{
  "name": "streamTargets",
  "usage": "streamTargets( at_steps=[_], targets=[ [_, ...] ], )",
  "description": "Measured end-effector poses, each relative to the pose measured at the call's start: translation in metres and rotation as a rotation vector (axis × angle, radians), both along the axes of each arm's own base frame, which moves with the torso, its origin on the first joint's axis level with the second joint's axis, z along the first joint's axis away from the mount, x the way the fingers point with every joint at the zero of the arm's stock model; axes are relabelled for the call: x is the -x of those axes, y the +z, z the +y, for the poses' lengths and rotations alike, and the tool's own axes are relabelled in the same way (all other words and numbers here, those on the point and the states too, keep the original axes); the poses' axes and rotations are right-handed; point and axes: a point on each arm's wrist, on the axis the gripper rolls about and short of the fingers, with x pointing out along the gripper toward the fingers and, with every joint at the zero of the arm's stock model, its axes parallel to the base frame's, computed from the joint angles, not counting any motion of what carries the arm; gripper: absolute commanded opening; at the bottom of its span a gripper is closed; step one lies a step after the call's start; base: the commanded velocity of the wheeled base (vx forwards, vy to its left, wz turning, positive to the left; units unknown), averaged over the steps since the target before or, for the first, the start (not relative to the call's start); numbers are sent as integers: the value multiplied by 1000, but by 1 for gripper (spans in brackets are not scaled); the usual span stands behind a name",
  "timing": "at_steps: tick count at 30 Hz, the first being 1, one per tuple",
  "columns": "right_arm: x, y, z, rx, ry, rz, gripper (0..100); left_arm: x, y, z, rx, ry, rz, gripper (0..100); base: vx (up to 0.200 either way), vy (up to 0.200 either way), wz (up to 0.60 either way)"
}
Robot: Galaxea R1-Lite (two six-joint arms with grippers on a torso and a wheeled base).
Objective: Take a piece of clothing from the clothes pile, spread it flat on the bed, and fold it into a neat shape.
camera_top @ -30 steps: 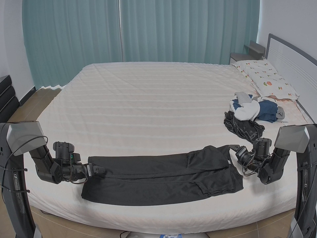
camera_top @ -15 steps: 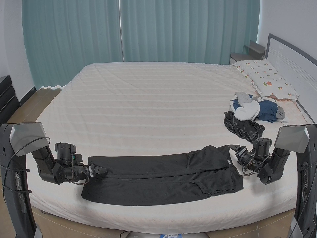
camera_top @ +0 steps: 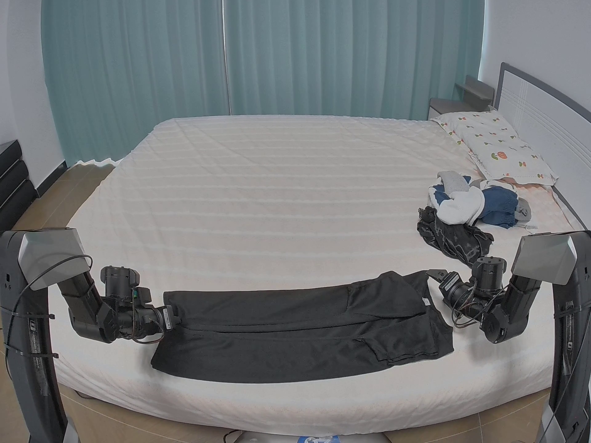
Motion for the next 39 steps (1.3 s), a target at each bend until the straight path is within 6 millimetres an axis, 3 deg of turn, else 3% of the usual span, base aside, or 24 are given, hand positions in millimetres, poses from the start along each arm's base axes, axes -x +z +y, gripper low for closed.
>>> streamTargets(
  at_steps=[25,39],
  targets=[
    [0,0,1,0,2,0,100,12,22,47,46,102,11,0,0,0,0],
    [0,0,1,0,1,0,100,9,28,53,59,109,-14,0,-43,0,0]
  ],
)
